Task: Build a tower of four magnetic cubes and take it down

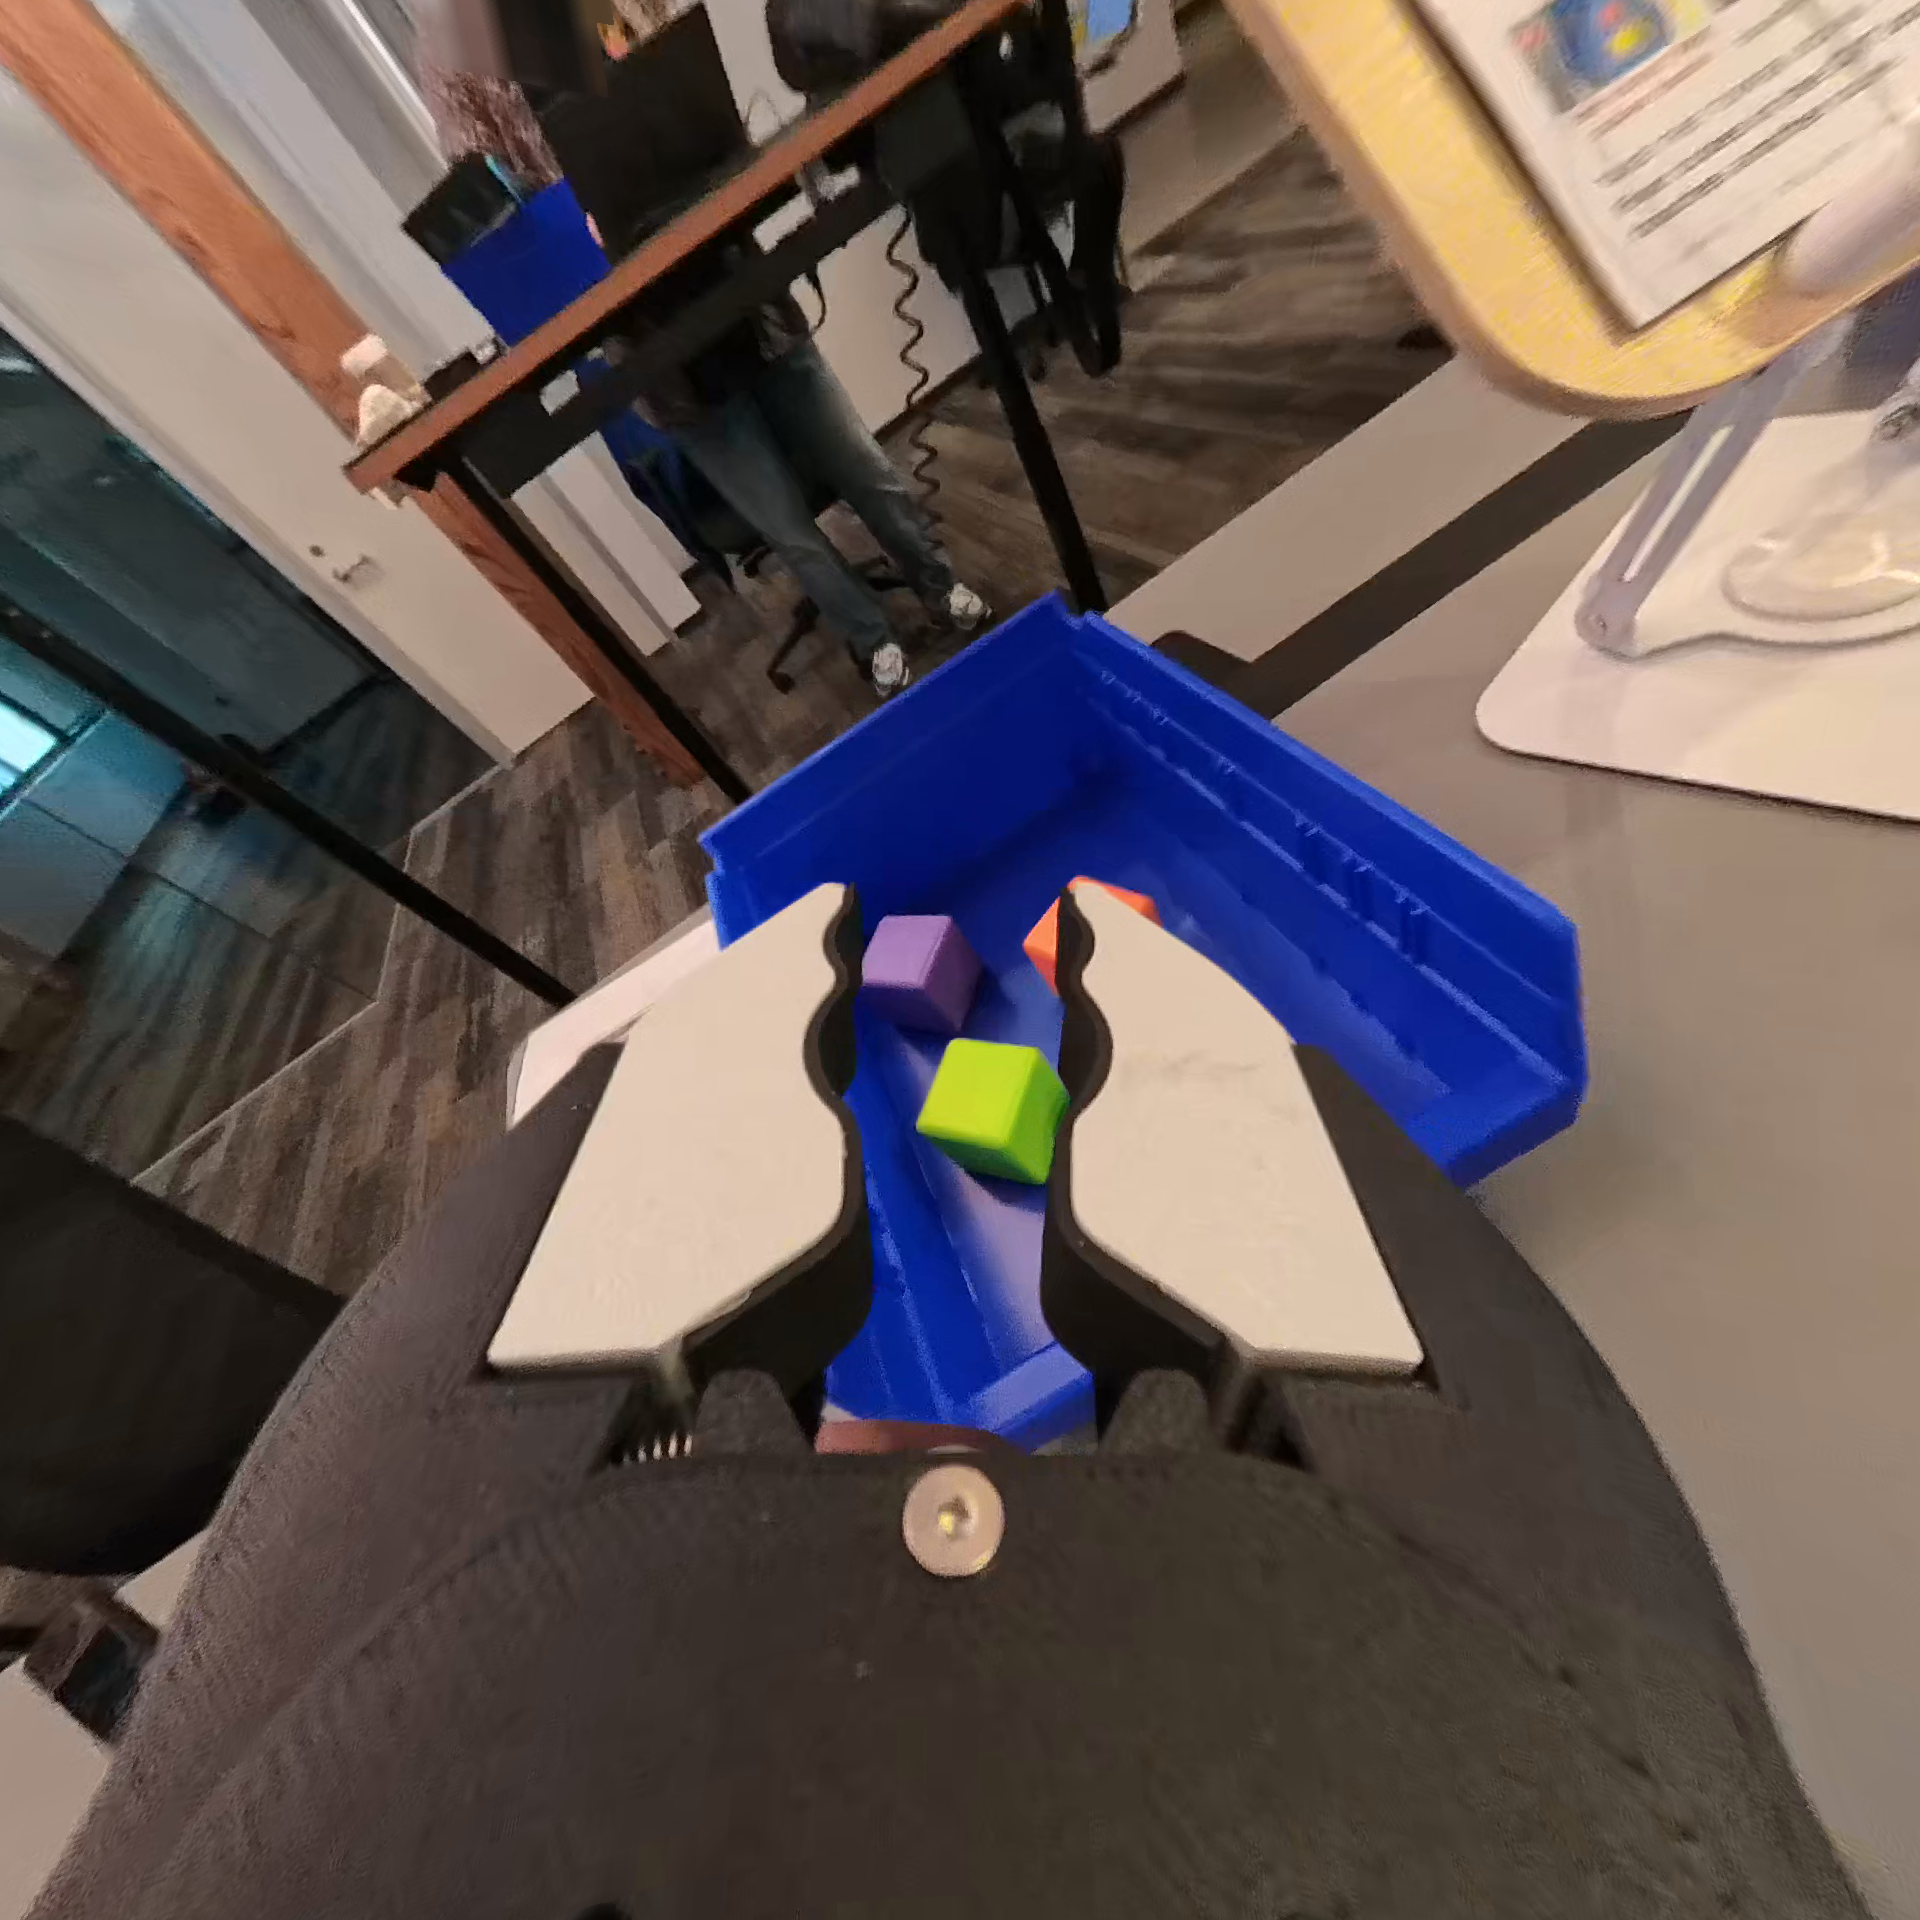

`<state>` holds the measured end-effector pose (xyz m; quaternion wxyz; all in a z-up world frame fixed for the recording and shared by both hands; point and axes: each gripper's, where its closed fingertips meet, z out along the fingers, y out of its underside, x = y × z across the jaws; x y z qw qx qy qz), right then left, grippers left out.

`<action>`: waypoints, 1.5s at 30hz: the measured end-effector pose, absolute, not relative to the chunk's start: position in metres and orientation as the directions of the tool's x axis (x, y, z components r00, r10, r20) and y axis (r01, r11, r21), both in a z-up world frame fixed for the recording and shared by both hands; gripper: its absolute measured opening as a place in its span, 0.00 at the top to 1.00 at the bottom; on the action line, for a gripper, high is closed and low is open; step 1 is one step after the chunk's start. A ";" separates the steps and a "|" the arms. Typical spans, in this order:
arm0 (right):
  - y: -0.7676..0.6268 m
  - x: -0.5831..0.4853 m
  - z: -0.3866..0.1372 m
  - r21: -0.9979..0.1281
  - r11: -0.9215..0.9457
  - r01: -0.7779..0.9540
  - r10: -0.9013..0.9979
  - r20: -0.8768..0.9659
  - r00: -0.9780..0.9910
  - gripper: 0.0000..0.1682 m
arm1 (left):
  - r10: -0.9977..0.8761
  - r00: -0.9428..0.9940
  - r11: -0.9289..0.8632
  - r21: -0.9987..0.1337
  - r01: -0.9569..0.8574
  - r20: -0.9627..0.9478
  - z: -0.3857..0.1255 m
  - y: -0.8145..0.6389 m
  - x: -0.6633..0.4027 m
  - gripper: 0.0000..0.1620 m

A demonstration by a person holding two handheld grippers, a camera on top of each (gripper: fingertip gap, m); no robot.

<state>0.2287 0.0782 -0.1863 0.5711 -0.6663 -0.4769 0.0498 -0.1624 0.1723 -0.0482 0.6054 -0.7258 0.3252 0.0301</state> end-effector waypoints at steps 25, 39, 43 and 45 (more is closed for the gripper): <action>0.081 0.232 -0.189 -0.797 0.101 0.596 0.689 0.488 0.536 0.93 | -0.494 0.769 -0.104 -0.851 -0.515 -0.405 -0.045 0.207 -0.164 0.77; 0.079 0.231 -0.189 -0.798 0.109 0.593 0.695 0.488 0.529 0.93 | -0.532 0.748 -0.113 -0.842 -0.528 -0.397 -0.058 0.208 -0.159 0.75; 0.078 0.231 -0.189 -0.799 0.111 0.592 0.696 0.487 0.527 0.93 | -0.525 0.748 -0.120 -0.834 -0.538 -0.407 -0.059 0.209 -0.163 0.76; 0.078 0.231 -0.189 -0.798 0.112 0.591 0.697 0.487 0.525 0.93 | -0.538 0.744 -0.122 -0.837 -0.533 -0.395 -0.060 0.208 -0.162 0.75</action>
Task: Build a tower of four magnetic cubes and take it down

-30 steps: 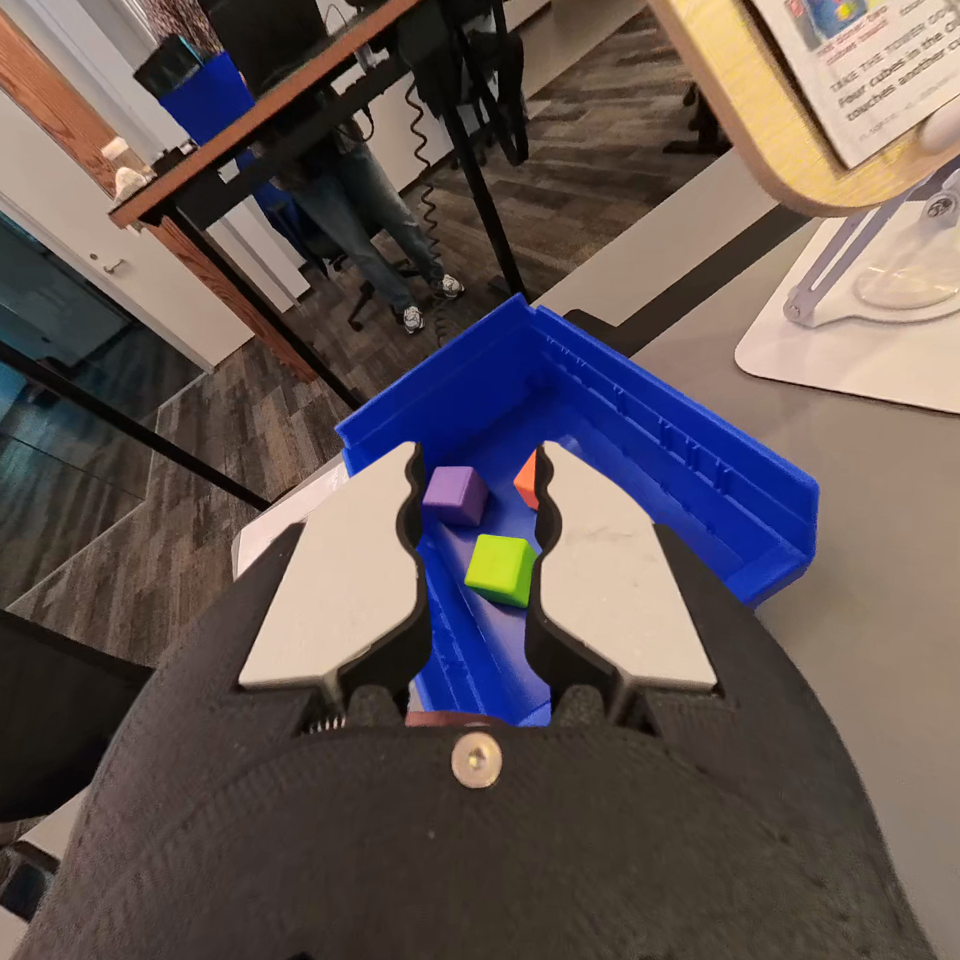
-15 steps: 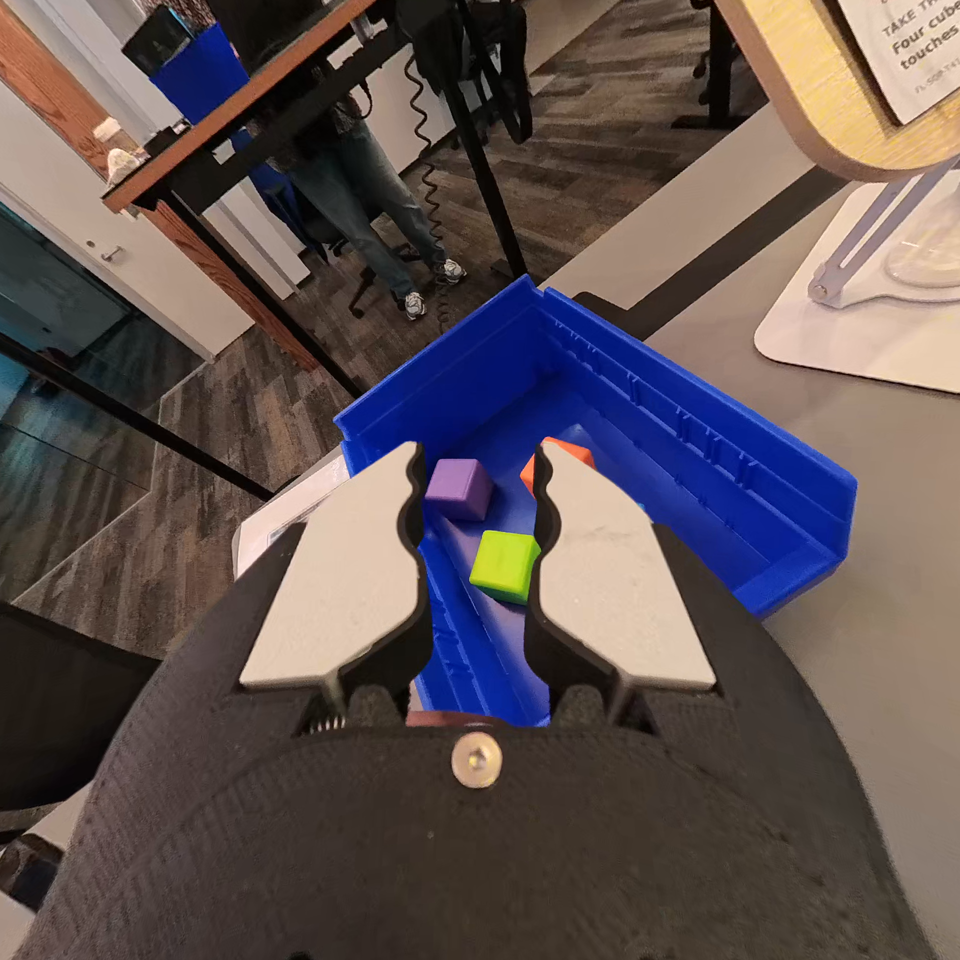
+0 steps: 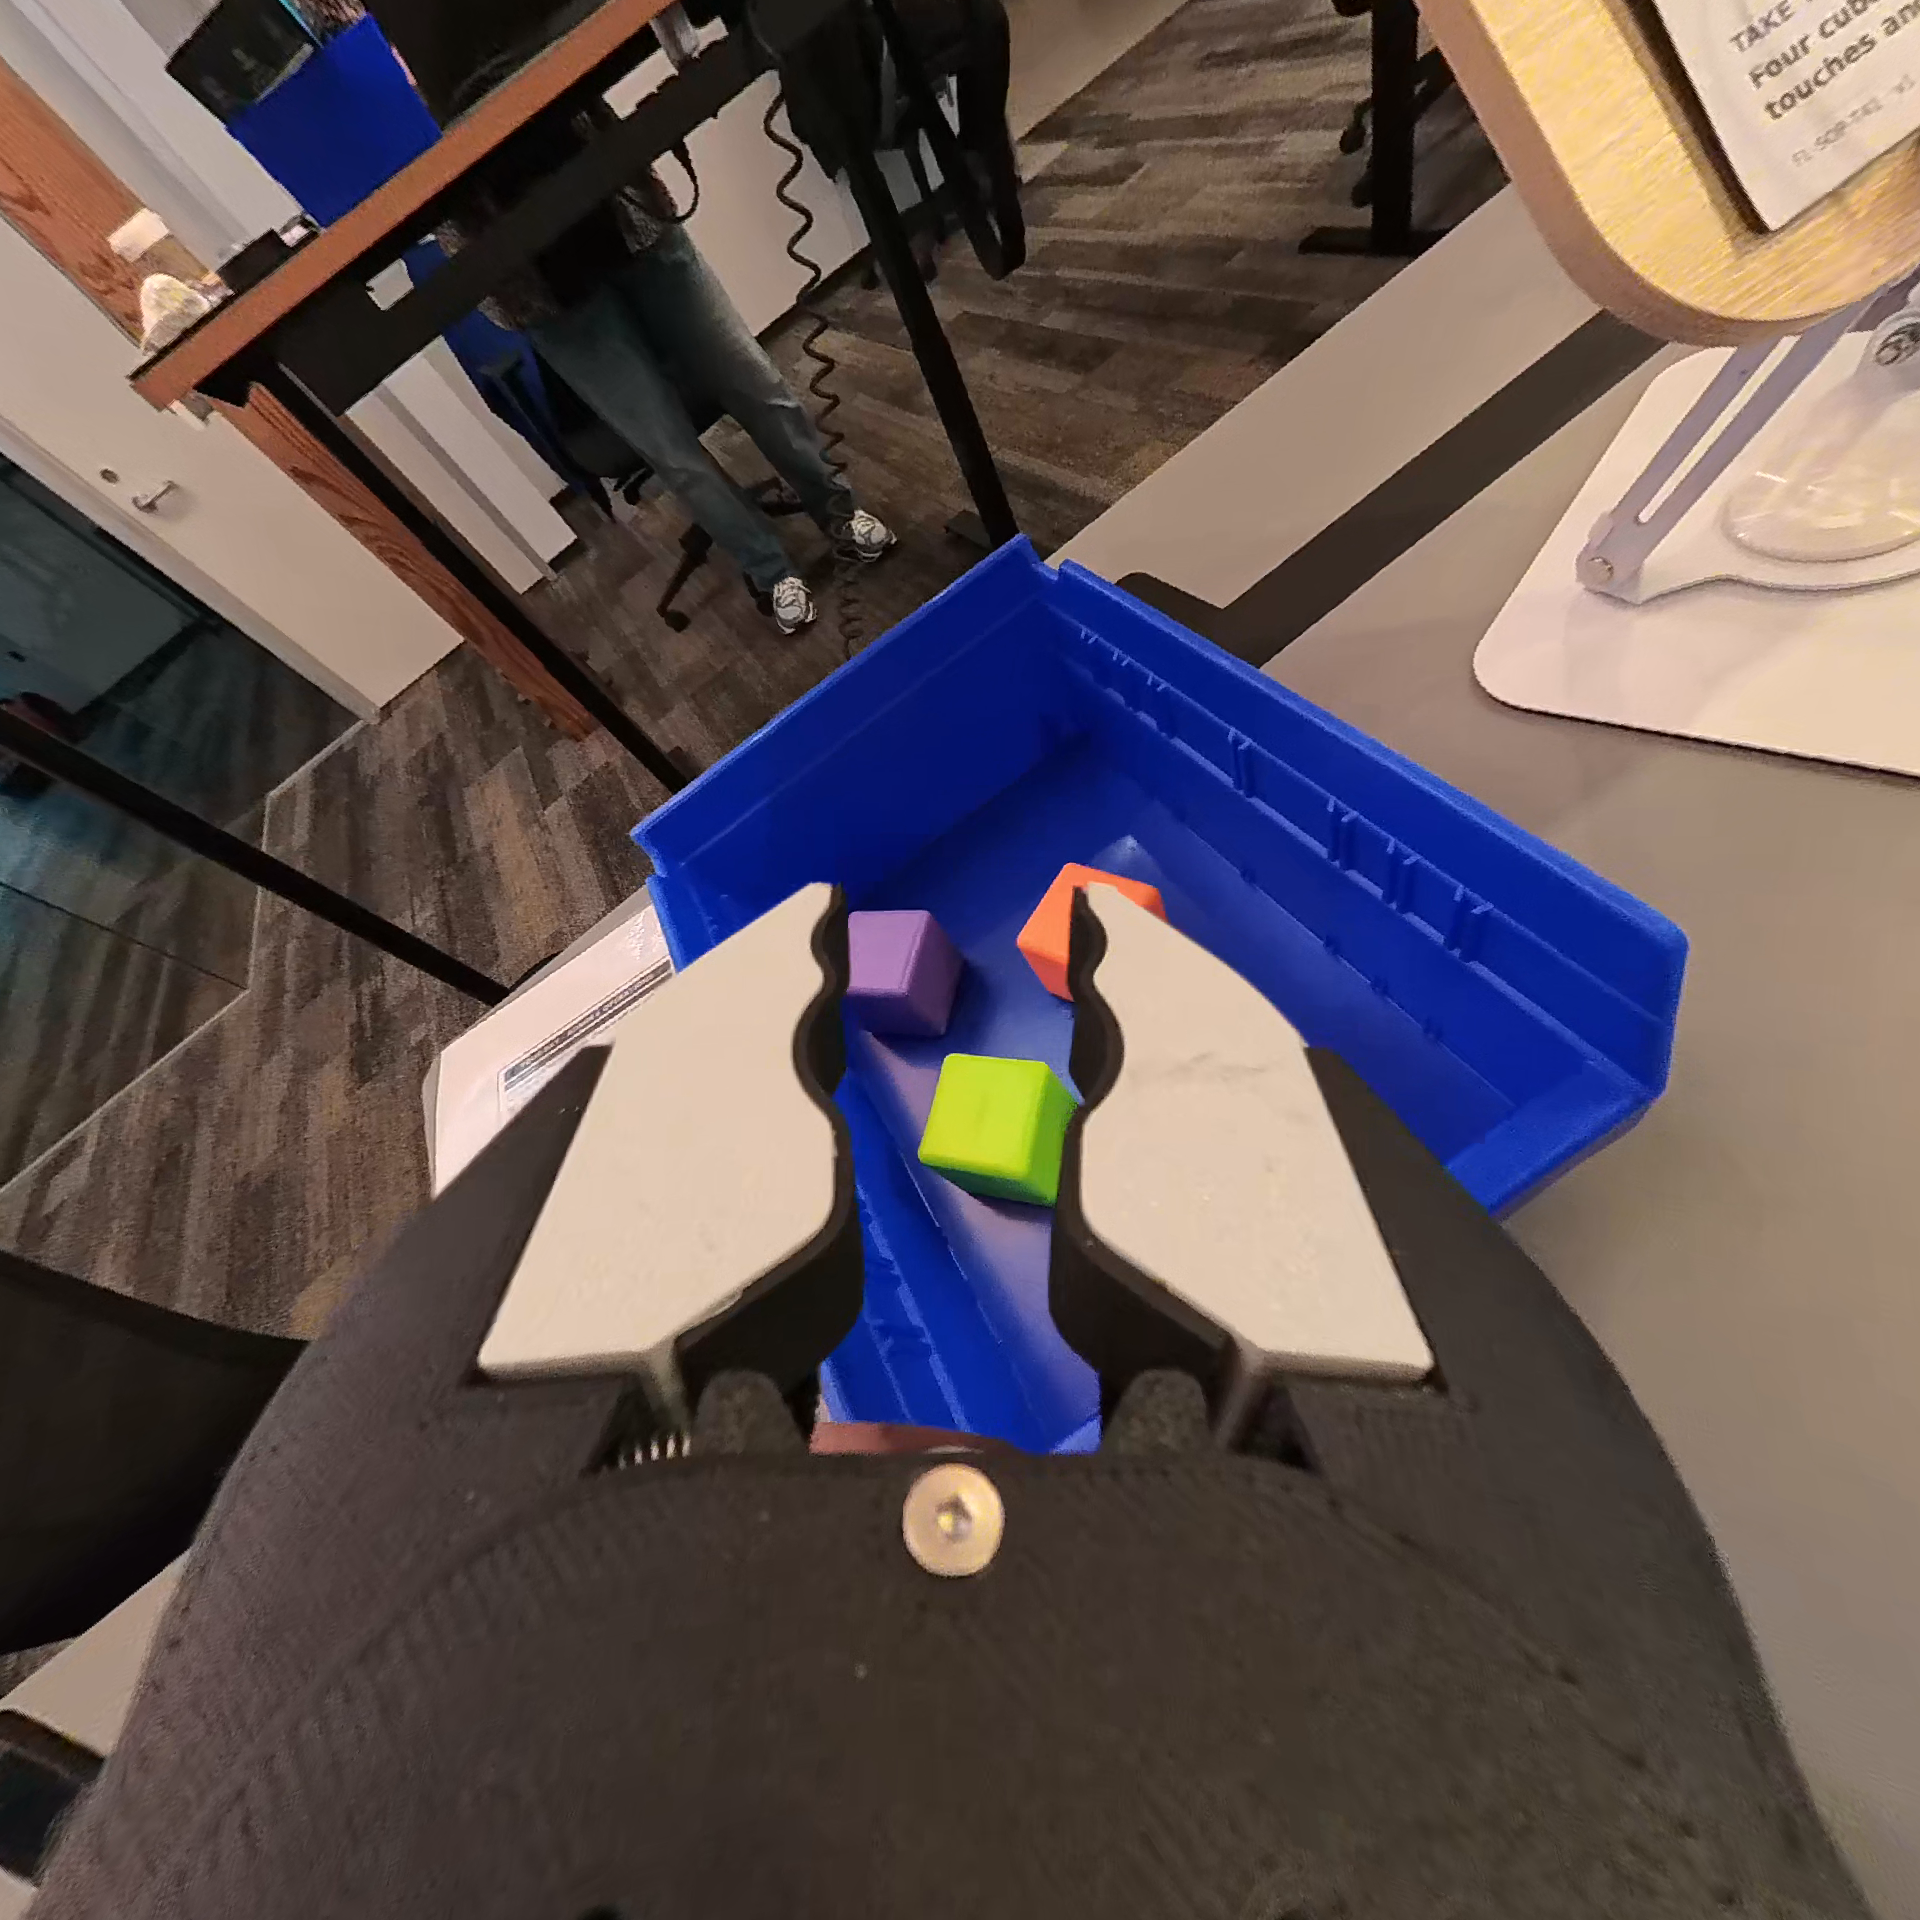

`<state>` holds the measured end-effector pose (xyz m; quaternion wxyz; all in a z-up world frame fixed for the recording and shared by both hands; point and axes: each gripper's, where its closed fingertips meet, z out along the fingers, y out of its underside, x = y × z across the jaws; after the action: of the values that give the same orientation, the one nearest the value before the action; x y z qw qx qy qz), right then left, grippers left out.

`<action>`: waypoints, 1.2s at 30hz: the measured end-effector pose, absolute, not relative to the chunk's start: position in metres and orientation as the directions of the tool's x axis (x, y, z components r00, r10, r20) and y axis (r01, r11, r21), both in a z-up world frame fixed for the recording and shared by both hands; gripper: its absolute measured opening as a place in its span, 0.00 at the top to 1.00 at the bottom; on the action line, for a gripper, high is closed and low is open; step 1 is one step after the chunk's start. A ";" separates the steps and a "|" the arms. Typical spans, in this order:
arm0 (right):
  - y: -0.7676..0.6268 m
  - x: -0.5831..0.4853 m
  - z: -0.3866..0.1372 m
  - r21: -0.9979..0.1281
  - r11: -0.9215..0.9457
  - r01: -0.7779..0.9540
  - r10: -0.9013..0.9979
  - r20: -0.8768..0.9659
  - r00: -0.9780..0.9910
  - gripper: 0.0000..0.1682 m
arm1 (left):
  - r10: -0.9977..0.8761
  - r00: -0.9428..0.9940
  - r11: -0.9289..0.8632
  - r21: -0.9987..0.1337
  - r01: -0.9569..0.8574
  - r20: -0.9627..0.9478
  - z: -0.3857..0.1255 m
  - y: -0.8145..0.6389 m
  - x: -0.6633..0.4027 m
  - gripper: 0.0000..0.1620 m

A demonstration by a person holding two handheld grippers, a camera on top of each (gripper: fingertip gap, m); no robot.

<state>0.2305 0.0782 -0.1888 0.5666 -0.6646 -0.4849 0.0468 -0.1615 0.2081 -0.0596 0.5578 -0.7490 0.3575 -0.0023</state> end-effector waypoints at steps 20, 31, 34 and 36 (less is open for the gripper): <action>0.078 0.229 -0.190 -0.796 0.110 0.595 0.704 0.485 0.519 0.93 | -0.692 0.597 -0.167 -0.715 -0.679 -0.406 -0.094 0.202 -0.154 0.70; 0.077 0.228 -0.192 -0.789 0.113 0.604 0.708 0.490 0.508 0.92 | -0.735 0.531 -0.223 -0.588 -0.777 -0.423 -0.126 0.212 -0.155 0.68; 0.077 0.228 -0.192 -0.787 0.113 0.607 0.710 0.491 0.504 0.92 | -0.761 0.518 -0.222 -0.593 -0.774 -0.391 -0.130 0.214 -0.146 0.67; 0.077 0.228 -0.193 -0.786 0.114 0.608 0.711 0.492 0.502 0.92 | -0.791 0.488 -0.199 -0.600 -0.775 -0.368 -0.133 0.212 -0.134 0.67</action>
<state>0.2278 0.0771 -0.1928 0.5570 -0.6641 -0.4966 0.0463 -0.1343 0.2117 -0.1334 0.3804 -0.7741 0.5058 -0.0106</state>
